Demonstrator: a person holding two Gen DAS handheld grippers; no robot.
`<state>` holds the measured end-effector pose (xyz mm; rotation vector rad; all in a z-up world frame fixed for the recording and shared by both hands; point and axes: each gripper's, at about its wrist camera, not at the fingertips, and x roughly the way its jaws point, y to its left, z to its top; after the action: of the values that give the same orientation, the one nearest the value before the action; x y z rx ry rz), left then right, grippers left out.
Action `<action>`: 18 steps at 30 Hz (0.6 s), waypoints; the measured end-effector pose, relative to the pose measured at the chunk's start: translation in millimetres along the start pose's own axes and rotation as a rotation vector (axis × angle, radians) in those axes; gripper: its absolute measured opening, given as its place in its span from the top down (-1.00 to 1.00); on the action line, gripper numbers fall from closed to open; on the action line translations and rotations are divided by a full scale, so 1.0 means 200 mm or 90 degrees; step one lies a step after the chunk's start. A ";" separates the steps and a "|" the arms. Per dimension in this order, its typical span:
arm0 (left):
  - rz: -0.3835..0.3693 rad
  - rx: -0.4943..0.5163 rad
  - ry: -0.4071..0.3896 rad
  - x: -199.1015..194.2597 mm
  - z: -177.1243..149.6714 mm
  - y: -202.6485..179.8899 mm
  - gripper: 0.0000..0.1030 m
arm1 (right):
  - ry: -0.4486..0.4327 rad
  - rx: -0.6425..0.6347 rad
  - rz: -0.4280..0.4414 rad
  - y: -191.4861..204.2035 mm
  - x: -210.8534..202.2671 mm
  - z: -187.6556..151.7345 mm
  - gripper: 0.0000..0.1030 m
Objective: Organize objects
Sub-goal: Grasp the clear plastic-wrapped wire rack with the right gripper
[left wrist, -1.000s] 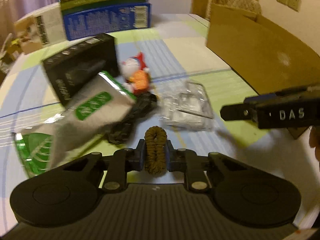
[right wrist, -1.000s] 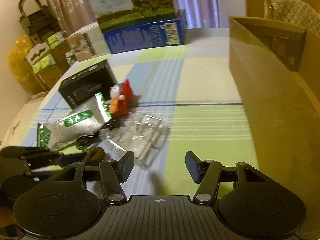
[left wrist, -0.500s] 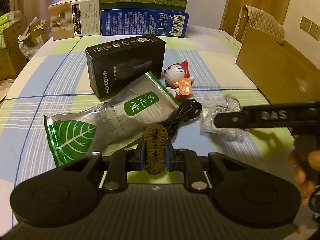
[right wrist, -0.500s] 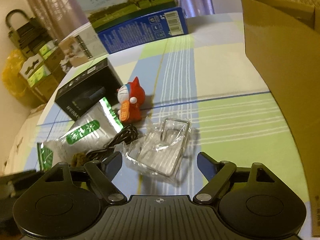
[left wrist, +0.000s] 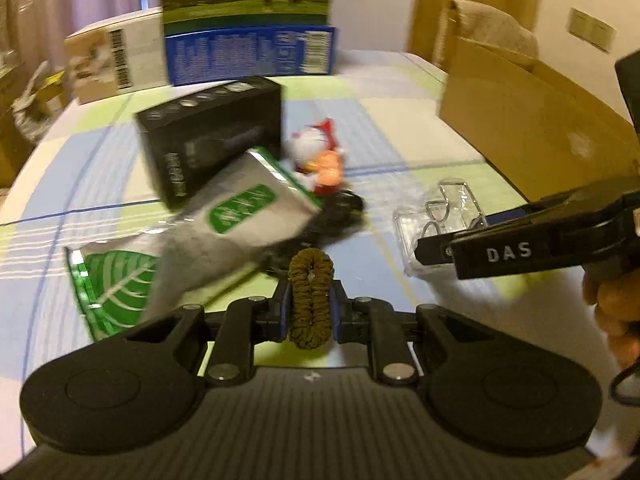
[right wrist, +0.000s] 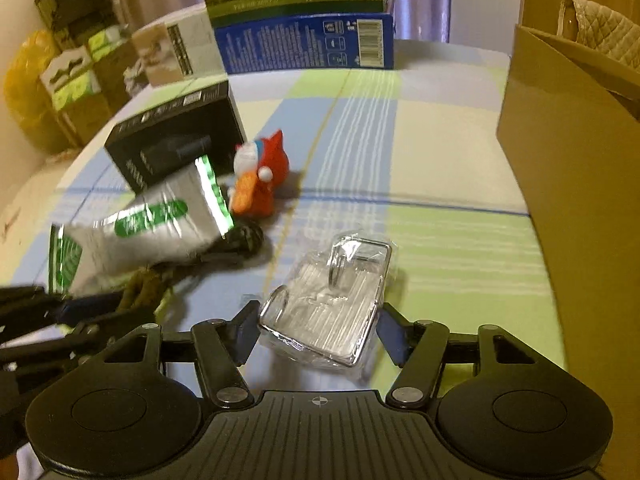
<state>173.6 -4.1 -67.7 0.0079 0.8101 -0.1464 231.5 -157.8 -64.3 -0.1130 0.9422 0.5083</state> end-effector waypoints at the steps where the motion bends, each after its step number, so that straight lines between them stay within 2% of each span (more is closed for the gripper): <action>1: -0.006 0.007 0.004 0.01 -0.01 -0.02 0.70 | 0.007 -0.009 -0.002 -0.01 -0.03 -0.02 -0.15; 5: -0.023 0.027 0.014 0.03 -0.02 -0.08 0.64 | 0.010 -0.034 -0.013 -0.04 -0.10 -0.12 -0.15; 8: -0.014 0.049 0.015 0.05 -0.03 -0.11 0.50 | -0.013 -0.029 -0.023 -0.05 -0.13 -0.16 -0.17; 11: -0.008 0.057 0.018 0.06 -0.04 -0.12 0.46 | -0.028 -0.023 -0.027 -0.04 -0.13 -0.17 -0.24; 18: 0.006 0.079 0.017 0.08 -0.05 -0.14 0.39 | -0.042 0.038 -0.027 -0.08 -0.12 -0.16 -0.35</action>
<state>172.9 -33.7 -84.6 0.1307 0.8267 -0.1883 203.9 -191.4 -65.5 -0.0612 0.8884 0.4417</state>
